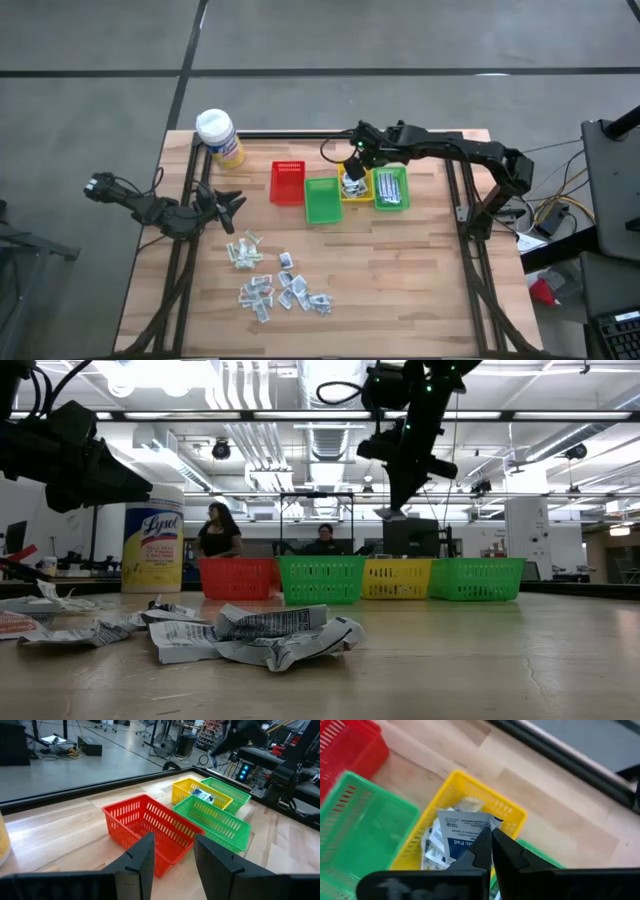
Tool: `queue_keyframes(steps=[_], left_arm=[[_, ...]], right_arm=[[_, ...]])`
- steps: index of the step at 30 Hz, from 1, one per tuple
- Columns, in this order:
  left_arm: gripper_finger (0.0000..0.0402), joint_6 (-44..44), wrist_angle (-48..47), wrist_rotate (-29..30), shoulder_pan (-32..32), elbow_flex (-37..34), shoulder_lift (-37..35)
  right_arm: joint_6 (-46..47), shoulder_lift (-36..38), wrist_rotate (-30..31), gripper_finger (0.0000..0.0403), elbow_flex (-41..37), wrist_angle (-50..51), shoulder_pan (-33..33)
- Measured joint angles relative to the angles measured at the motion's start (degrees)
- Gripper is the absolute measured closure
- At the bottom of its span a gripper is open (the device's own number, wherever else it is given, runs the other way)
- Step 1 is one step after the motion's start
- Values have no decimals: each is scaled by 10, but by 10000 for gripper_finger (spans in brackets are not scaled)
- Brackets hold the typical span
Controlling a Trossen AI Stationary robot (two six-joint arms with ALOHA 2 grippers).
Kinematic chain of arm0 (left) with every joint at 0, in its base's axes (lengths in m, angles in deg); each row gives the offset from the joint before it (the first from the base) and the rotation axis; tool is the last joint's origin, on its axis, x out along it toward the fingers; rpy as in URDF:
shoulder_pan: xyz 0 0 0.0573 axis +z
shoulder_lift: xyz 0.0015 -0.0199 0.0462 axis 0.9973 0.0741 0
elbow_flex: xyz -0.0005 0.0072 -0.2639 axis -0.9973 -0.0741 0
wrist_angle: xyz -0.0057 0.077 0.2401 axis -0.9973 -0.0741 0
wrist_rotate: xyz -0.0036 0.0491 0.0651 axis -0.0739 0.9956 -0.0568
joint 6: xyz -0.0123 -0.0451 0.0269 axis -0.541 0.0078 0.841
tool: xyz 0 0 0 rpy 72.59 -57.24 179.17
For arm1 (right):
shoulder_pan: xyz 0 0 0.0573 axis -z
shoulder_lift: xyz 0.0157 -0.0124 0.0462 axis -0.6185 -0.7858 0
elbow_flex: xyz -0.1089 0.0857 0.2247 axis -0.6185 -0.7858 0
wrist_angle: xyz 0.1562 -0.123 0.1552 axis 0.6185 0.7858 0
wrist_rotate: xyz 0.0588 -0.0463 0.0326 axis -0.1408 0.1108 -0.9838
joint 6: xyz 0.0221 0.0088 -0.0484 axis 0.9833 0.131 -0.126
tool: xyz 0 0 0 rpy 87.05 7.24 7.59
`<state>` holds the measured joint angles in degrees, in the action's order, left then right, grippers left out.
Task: Pick & Place First Aid Supplies
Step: Put the alcohol pad into the yellow basket
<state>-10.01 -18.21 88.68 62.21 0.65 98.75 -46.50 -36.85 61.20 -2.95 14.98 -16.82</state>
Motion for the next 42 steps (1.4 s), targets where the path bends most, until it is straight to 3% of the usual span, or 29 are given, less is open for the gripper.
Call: queue_keyframes(steps=[13, 26, 42], left_arm=[[271, 0, 0, 41, 0, 0, 0], [271, 3, 0, 41, 0, 0, 0], [271, 6, 0, 41, 0, 0, 0]], right_arm=[[43, -12, -58, 394, -83, -93, 0], [55, -85, -74, 394, -76, -97, -1], [-4, -90, -88, 386, -75, -98, -1]])
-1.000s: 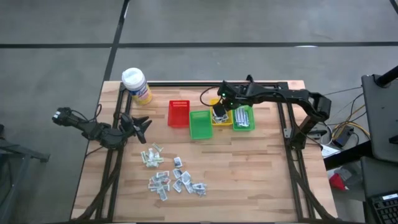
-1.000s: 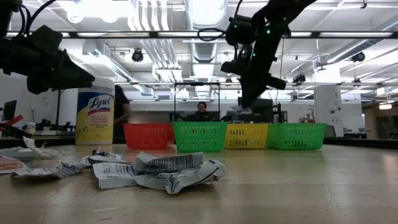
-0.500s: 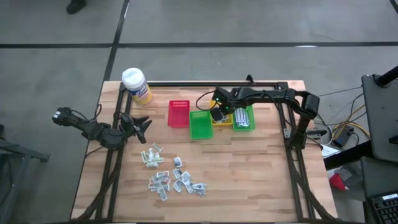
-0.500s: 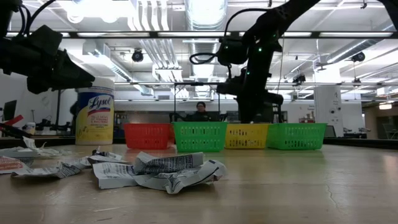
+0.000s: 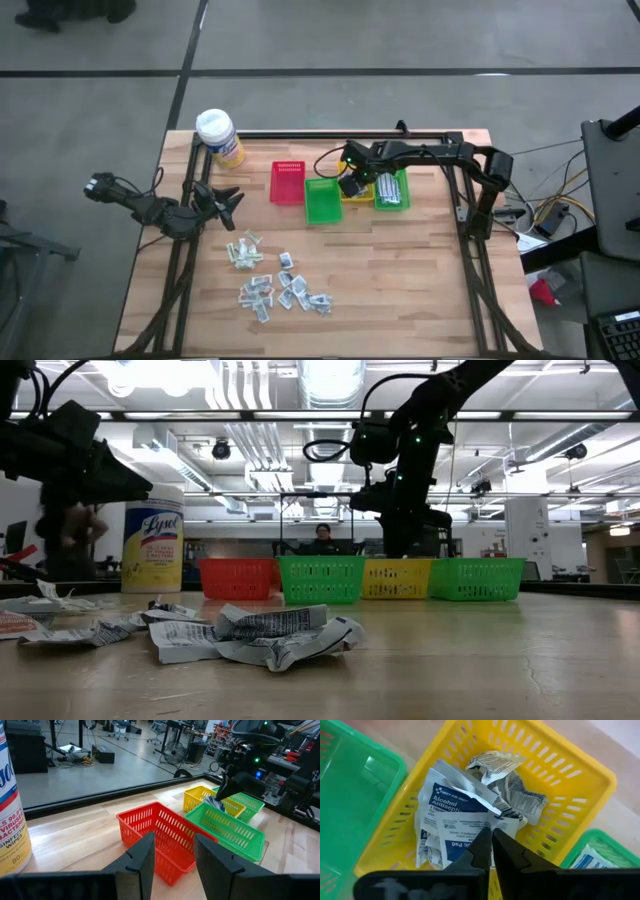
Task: Pick & Place First Aid Supplies
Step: Put the alcohol pad into the yellow basket
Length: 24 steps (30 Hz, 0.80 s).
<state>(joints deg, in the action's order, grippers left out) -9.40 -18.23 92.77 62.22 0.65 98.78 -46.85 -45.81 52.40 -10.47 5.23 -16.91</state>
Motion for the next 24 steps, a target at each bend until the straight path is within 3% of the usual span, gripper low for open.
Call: queue_keyframes(steps=[13, 24], left_arm=[[271, 1, 0, 0, 0, 0, 0], [271, 1, -1, 0, 0, 0, 0]], right_arm=[[-3, 0, -2, 298, 19, 10, 0], [-6, 1, -1, 294, 118, 100, -3]])
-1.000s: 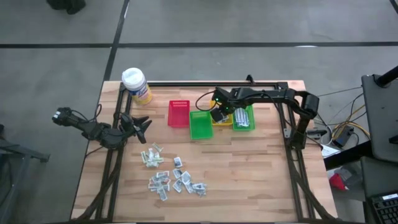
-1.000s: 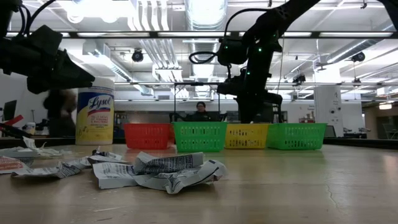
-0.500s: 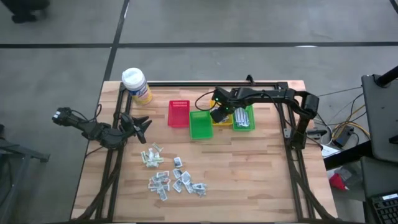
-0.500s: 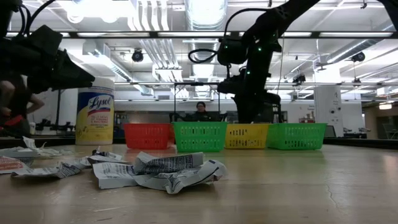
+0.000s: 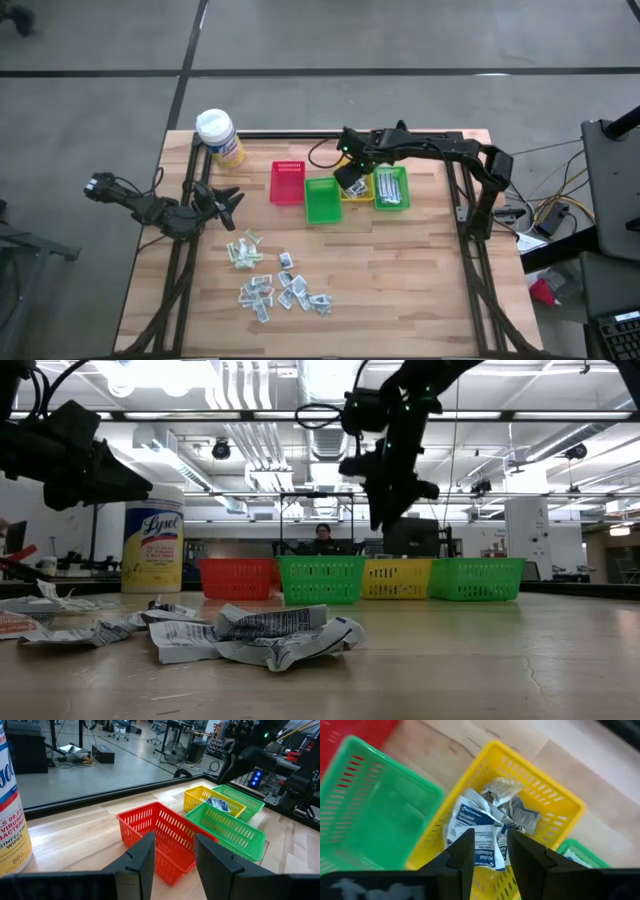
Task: Pick & Place First Aid Supplies
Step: Put the alcohol pad into the yellow basket
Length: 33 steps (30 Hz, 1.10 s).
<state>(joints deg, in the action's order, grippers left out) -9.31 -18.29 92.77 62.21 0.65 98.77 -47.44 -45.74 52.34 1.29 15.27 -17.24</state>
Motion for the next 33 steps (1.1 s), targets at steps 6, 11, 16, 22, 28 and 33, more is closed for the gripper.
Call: queue_keyframes(steps=[6, 11, 16, 22, 28, 33], left_arm=[[271, 0, -1, 0, 0, 0, 0], [271, -1, -2, 0, 0, 0, 0], [271, -3, -2, 0, 0, 0, 0], [271, -3, -2, 0, 0, 0, 0], [271, -3, -2, 0, 0, 0, 0], [271, -3, -2, -1, 0, 0, 0]], right_arm=[[-26, 0, -1, 308, 57, 37, -30], [-27, 1, -2, 322, 87, 40, -74], [-29, 1, -2, 333, 99, 40, -133], [-64, 1, -2, 340, 100, 32, -197], [-68, 1, -6, 337, 95, 8, -249], [-70, 1, -43, 342, 93, -35, -278]])
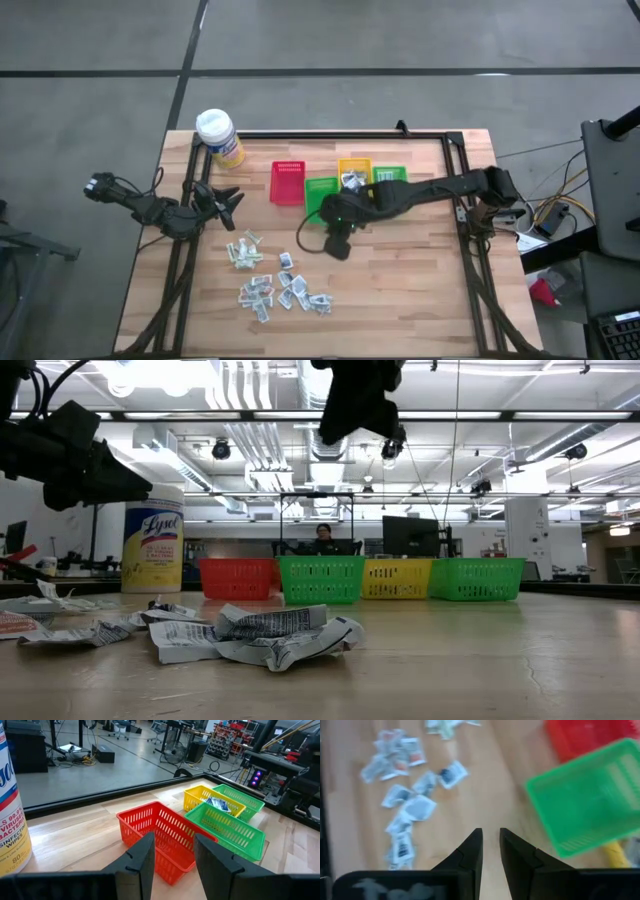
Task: Pick & Place First Aid Supplies
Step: Put the alcohol pad into the yellow basket
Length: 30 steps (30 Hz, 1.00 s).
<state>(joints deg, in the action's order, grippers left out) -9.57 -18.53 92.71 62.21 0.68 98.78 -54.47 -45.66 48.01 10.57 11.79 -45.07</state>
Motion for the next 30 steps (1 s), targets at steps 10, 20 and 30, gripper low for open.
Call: queue_keyframes(steps=[10, 20, 30], left_arm=[[271, 0, 0, 0, 0, 0, 0], [271, 0, 1, -1, 0, 0, 0], [271, -40, 34, -38, 0, -2, -1]], right_arm=[[-148, 0, -67, 346, -7, -133, -31], [-38, -63, -87, 330, 26, -231, -20], [-61, -192, -93, 301, 182, -160, -22]])
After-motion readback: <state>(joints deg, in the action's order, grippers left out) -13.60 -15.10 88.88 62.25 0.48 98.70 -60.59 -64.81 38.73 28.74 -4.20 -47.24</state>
